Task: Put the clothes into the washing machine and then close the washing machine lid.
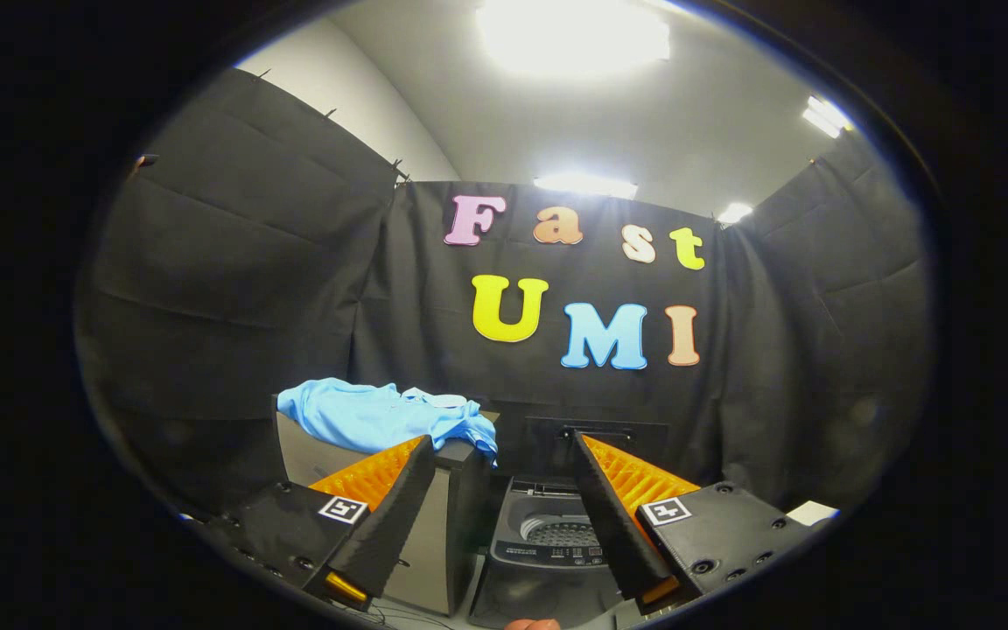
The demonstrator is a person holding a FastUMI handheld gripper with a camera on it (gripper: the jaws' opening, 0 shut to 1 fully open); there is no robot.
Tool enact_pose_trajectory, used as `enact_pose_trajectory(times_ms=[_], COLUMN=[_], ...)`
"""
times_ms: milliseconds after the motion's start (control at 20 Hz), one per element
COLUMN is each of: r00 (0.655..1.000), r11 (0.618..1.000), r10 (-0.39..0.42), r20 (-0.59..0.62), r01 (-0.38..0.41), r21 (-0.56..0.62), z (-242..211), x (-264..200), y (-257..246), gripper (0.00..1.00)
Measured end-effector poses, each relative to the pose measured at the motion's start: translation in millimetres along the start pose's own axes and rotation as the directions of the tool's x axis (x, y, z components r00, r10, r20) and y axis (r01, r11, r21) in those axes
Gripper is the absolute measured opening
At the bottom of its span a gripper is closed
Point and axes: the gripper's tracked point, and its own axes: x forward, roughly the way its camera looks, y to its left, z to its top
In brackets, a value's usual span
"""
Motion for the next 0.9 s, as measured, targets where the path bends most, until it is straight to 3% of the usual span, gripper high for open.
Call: enact_pose_trajectory(times_ms=[750, 900], r00=[1.000, 0.998], r11=[1.000, 0.999], r10=[-0.005, 0.039], r20=[0.007, -0.044], r01=[0.005, -0.037], r21=[0.012, 0.030], z=[24, 30], x=[8, 19], y=[0, 7], gripper=[0.98, 0.98])
